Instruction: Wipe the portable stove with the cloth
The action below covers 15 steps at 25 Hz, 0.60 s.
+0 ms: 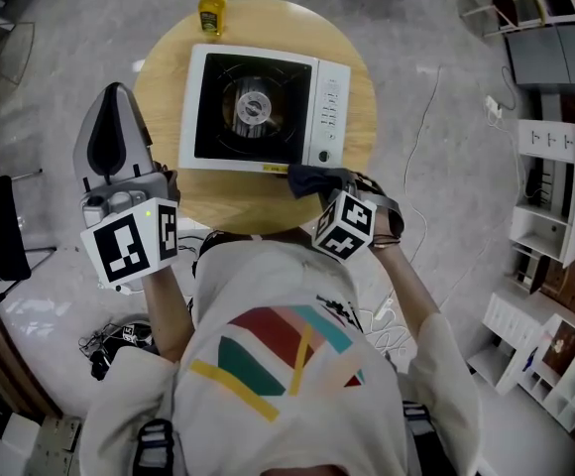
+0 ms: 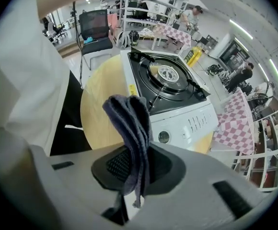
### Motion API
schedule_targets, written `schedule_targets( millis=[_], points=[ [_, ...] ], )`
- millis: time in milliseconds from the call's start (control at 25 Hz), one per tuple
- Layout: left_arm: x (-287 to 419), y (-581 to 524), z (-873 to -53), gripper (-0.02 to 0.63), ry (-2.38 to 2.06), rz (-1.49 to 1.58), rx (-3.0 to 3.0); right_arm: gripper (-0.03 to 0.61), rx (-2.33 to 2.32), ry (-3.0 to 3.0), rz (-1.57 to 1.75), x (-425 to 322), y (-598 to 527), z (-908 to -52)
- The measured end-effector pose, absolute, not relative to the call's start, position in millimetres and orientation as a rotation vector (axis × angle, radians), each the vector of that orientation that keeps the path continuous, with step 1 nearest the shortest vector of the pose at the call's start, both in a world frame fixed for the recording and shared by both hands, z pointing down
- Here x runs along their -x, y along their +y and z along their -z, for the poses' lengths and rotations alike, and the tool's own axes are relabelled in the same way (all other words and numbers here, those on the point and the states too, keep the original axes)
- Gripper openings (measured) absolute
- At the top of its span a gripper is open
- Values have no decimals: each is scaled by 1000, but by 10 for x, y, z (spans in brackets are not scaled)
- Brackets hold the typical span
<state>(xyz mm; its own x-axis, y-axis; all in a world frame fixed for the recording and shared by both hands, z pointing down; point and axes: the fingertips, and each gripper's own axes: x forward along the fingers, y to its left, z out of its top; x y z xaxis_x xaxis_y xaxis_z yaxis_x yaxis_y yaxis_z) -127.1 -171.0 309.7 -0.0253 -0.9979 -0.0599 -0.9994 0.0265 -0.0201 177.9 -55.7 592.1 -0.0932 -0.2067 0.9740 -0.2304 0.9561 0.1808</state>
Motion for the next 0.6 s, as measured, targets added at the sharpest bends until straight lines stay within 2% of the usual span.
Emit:
schedule_targets(
  millis=[320,600],
  points=[
    [1265,-1637,-3088,6,2234,-45,2127,35,-345,-1790,-109,-1683,-703,-5637],
    [1461,-1514,-3119,6,2299,-49,2069,35,-288,-1958,-46,-1078,-1821,-4968]
  ],
)
